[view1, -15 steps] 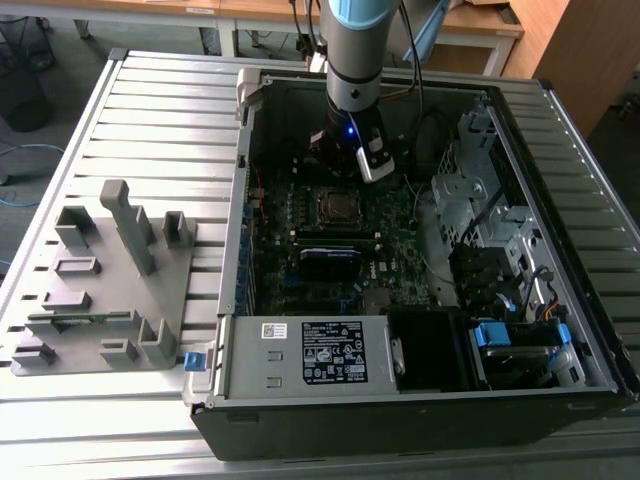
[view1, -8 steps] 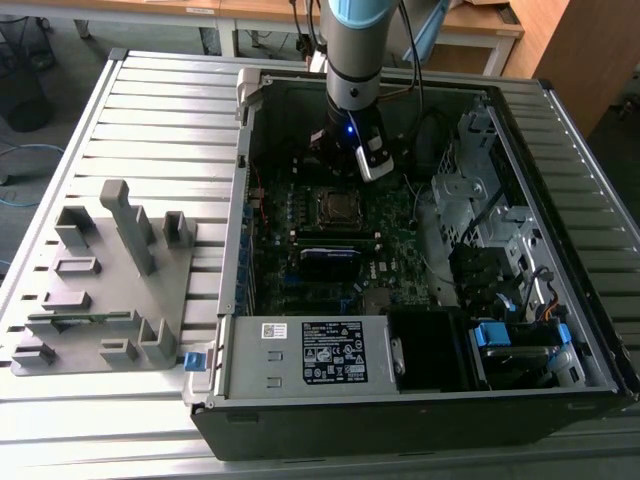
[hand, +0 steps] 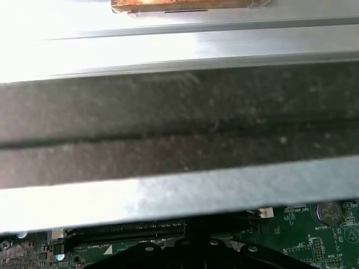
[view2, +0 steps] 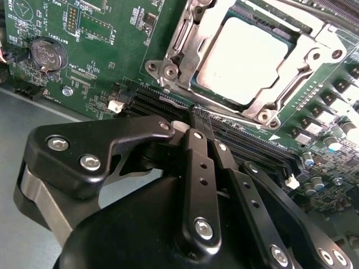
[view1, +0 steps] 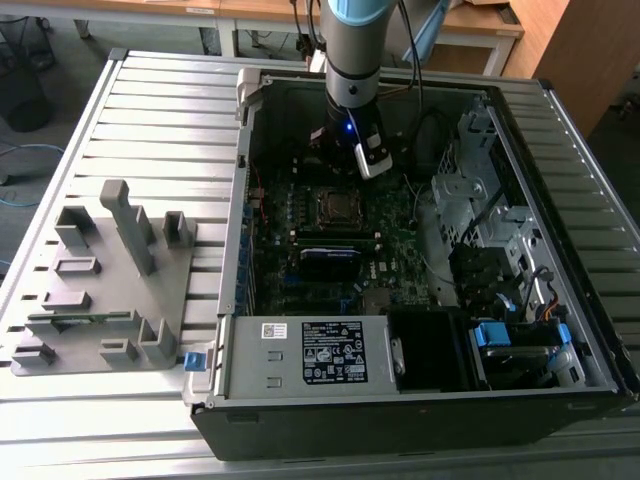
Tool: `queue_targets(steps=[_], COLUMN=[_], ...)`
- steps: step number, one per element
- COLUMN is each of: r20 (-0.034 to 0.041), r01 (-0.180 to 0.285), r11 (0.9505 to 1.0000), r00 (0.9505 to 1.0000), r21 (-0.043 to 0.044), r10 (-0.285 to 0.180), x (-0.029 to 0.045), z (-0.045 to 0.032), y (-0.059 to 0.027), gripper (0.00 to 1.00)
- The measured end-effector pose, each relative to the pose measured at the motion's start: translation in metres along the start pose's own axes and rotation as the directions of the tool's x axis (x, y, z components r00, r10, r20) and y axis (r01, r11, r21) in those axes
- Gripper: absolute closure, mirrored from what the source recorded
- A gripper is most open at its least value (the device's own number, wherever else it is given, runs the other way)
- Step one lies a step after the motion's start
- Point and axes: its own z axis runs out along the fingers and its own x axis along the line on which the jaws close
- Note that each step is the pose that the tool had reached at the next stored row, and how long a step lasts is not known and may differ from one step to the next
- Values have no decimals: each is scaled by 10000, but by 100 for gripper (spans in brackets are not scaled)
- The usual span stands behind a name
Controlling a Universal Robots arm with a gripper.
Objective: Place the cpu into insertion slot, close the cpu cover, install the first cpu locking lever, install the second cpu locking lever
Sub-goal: 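Install the first cpu locking lever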
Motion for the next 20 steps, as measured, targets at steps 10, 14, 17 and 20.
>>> queue_targets(steps=[10, 14, 17, 20], r20=[30, 74, 103, 111], r01=[-97, -316, -454, -485], r11=[10000, 9995, 9990, 9988], r00=[9999, 9995, 9989, 9988], r21=[8, 20, 27, 27], r10=[97, 316, 454, 485], x=[28, 28, 28, 28], z=[-3, -2, -2, -1], y=[-2, -1, 1, 2], gripper=[89, 89, 89, 89])
